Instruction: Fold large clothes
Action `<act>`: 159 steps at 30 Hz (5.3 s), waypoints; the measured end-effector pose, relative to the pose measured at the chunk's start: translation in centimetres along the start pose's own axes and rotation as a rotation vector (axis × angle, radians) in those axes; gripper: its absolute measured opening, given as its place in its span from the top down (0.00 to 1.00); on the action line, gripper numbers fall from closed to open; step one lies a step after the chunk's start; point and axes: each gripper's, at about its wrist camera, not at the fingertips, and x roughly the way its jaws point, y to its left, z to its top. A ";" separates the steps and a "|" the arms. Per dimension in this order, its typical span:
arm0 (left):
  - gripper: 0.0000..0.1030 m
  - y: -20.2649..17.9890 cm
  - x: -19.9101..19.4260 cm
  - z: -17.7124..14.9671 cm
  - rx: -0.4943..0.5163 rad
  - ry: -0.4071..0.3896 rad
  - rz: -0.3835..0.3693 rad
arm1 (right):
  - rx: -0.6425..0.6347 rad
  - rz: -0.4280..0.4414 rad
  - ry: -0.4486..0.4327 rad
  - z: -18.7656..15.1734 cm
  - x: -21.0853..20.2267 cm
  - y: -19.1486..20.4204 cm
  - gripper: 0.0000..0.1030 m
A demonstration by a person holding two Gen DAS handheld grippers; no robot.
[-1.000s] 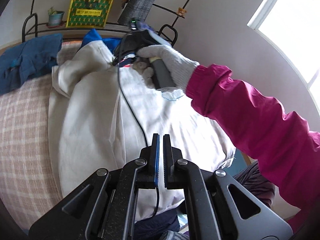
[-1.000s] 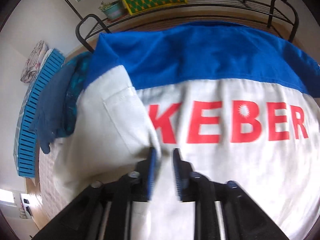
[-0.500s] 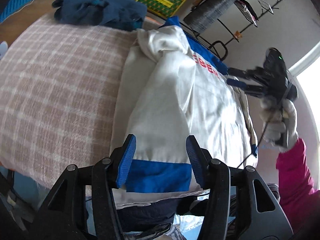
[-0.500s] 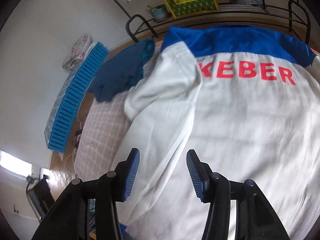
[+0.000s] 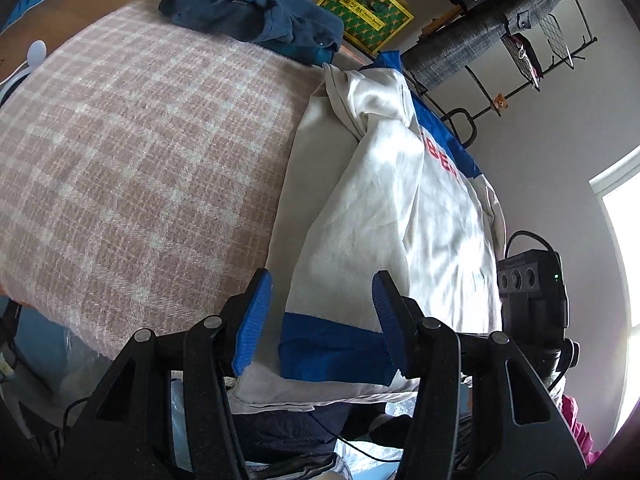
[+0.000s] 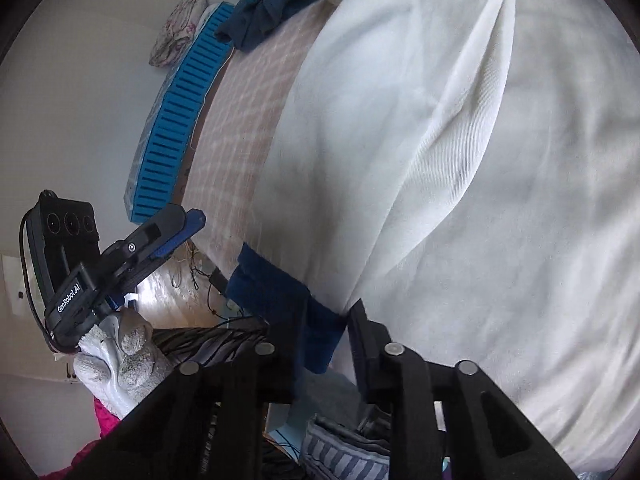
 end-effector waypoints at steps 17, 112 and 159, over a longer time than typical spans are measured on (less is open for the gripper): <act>0.48 -2.5 2.2 -7.7 0.021 0.136 -0.113 | -0.069 -0.207 0.005 -8.1 -5.6 -3.9 0.92; 0.93 0.1 1.8 -10.7 -0.128 0.127 -0.214 | -0.165 -0.192 -0.225 -2.6 -11.8 -1.5 0.47; 0.93 2.7 -2.8 -10.7 -0.061 0.028 -0.037 | -0.457 -0.300 -0.303 12.5 0.5 8.1 0.75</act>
